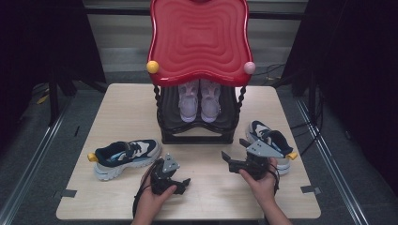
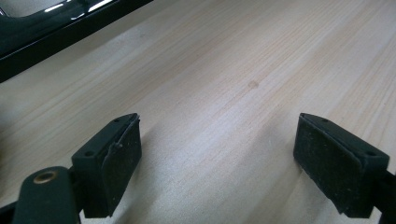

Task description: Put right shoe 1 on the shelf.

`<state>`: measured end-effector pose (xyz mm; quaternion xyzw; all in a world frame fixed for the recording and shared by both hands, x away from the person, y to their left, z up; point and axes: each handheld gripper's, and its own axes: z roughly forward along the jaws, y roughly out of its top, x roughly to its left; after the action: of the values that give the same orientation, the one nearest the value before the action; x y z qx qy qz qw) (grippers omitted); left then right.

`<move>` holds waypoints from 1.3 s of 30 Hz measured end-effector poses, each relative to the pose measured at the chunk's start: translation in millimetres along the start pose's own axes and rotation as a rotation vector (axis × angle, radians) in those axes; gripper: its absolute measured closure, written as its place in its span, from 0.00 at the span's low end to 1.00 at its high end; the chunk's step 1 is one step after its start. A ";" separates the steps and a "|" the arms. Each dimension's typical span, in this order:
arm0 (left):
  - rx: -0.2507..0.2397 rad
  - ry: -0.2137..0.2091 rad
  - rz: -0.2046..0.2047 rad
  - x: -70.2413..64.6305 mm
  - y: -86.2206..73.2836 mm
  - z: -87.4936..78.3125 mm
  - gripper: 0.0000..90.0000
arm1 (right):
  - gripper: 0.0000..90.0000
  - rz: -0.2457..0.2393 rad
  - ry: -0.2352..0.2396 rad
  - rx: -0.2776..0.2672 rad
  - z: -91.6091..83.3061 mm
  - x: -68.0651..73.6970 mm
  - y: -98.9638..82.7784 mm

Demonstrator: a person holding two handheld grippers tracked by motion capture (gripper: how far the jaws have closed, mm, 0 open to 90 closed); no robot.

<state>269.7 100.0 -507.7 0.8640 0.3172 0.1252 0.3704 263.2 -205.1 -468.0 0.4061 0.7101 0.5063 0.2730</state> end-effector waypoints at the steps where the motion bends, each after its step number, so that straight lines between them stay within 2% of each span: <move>1: 0.000 0.000 0.000 0.0 0.0 0.0 0.17 | 0.17 -0.002 0.001 0.005 -0.7 -0.2 -1.1; 9: 0.000 0.000 0.000 0.0 0.0 0.0 0.17 | 0.16 -0.015 0.065 0.058 -9.1 -8.6 -12.3; 16: 0.000 0.000 0.000 0.0 0.0 0.0 0.17 | 0.16 -0.012 0.095 0.097 -14.5 -12.3 -22.6; 17: 0.000 0.000 -0.001 0.0 0.0 0.0 0.17 | 0.16 -0.019 0.108 0.123 -16.5 -13.6 -27.3; 23: 0.000 0.000 0.000 0.0 0.0 0.0 0.17 | 0.16 -0.029 0.134 0.165 -19.0 -15.0 -34.0; 30: 0.000 0.000 0.000 0.0 0.0 0.0 0.17 | 0.16 -0.055 0.177 0.249 -18.7 -15.7 -40.7; 35: 0.000 0.000 0.000 -0.1 0.0 0.0 0.17 | 0.16 -0.078 0.167 0.285 -18.3 -15.6 -44.9; 39: 0.000 0.002 -0.001 -0.1 0.0 -0.1 0.17 | 0.17 -0.085 0.193 0.330 -16.9 -15.9 -47.7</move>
<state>269.6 100.0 -507.7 0.8637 0.3178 0.1259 0.3703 243.7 -234.6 -507.5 0.3646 0.8228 0.4076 0.1548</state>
